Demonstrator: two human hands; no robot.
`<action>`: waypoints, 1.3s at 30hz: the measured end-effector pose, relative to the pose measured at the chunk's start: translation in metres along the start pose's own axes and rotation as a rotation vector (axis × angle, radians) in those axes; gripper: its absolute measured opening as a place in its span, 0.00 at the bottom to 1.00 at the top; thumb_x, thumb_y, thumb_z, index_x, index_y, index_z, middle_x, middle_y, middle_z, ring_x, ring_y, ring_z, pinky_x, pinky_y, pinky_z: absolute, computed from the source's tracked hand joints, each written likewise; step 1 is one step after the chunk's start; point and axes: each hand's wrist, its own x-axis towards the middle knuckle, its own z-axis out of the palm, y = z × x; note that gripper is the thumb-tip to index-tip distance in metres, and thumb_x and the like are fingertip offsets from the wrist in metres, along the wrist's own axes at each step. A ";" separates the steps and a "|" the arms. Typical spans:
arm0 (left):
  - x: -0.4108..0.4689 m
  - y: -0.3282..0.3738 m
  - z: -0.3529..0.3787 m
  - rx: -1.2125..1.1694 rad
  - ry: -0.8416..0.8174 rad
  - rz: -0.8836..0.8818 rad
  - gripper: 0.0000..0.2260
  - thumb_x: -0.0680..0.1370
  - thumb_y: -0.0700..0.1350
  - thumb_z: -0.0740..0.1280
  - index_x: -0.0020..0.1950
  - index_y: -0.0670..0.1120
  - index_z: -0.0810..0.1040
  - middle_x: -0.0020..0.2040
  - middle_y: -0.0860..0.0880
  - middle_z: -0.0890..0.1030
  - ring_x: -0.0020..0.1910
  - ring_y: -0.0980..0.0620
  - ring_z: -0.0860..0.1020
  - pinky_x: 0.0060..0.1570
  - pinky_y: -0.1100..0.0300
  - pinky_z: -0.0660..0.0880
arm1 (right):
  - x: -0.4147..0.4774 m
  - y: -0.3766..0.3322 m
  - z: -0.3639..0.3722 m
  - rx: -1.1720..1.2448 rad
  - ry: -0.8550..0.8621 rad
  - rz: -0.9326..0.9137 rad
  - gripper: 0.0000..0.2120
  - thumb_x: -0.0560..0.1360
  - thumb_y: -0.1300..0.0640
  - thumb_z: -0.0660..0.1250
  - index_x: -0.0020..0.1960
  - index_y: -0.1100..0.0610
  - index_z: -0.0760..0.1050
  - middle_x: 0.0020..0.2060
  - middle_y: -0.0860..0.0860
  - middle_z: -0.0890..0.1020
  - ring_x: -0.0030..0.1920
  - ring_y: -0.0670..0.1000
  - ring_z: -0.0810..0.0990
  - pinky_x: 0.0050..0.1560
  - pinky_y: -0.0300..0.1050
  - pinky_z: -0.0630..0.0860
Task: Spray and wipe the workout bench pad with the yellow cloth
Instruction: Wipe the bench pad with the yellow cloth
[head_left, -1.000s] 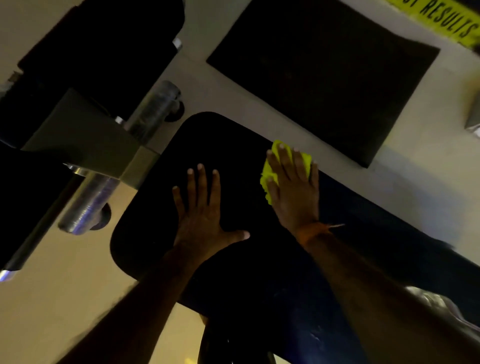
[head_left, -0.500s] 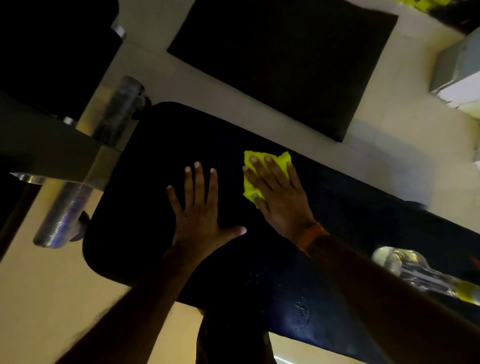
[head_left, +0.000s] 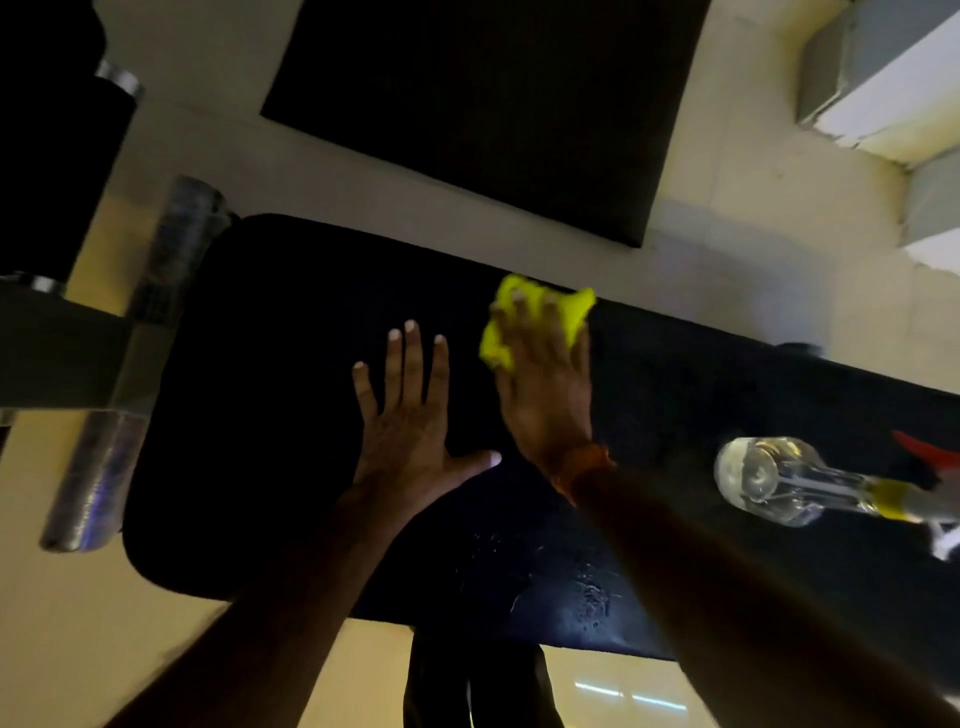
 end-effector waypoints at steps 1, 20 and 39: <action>0.000 0.003 0.000 0.001 -0.006 0.007 0.61 0.64 0.81 0.58 0.83 0.44 0.41 0.82 0.39 0.36 0.82 0.40 0.36 0.75 0.30 0.40 | -0.009 0.011 -0.001 -0.041 -0.018 -0.188 0.28 0.83 0.47 0.54 0.83 0.46 0.55 0.83 0.47 0.56 0.83 0.54 0.52 0.80 0.66 0.52; 0.010 0.066 0.016 0.007 -0.066 0.171 0.60 0.66 0.80 0.58 0.82 0.45 0.37 0.81 0.41 0.32 0.81 0.41 0.33 0.75 0.28 0.41 | -0.051 0.115 -0.031 -0.134 -0.040 -0.079 0.27 0.85 0.47 0.55 0.82 0.49 0.57 0.82 0.49 0.58 0.83 0.55 0.53 0.79 0.67 0.54; 0.010 0.070 0.023 -0.018 -0.030 0.199 0.60 0.63 0.82 0.55 0.83 0.47 0.40 0.83 0.44 0.36 0.82 0.44 0.35 0.77 0.32 0.41 | -0.054 0.117 -0.029 0.058 -0.029 0.085 0.27 0.85 0.50 0.54 0.83 0.50 0.55 0.83 0.50 0.55 0.83 0.57 0.50 0.81 0.60 0.53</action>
